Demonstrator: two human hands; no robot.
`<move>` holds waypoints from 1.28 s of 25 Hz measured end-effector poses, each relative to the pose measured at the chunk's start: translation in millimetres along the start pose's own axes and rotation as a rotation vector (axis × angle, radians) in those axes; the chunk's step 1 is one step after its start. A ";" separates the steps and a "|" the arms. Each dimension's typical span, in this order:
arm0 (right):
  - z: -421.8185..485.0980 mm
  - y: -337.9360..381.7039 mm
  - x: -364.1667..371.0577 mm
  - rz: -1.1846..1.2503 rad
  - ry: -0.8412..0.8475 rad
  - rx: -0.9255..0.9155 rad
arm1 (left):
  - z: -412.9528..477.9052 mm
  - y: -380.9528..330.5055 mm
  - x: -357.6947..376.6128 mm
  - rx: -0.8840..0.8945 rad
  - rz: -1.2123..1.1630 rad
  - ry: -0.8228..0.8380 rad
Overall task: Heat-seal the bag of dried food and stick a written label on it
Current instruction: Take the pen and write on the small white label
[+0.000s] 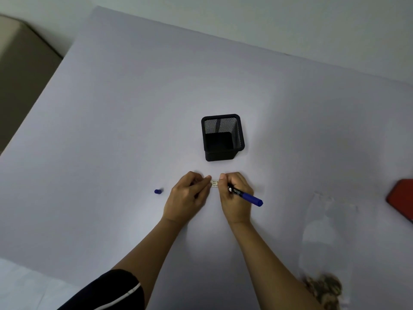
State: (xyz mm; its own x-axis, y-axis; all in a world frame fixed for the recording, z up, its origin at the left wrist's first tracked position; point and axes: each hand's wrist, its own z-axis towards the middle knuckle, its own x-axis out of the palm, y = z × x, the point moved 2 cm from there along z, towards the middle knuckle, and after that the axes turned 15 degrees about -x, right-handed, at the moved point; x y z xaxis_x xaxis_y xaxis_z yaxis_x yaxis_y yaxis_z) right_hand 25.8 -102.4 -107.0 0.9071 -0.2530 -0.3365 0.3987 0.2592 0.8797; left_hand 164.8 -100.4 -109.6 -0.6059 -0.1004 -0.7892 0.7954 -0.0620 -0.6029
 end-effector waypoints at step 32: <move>2.3 1.8 2.7 -0.070 0.002 -0.096 | 1.5 -4.5 -3.2 -0.031 0.012 0.013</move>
State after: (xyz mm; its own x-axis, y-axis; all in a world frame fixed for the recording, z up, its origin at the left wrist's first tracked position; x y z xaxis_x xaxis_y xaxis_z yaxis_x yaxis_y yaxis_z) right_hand 28.7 -104.7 -105.5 0.8767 -0.2715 -0.3971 0.4723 0.3288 0.8178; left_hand 163.2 -101.3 -104.2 -0.5969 -0.0877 -0.7975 0.8018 -0.0300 -0.5968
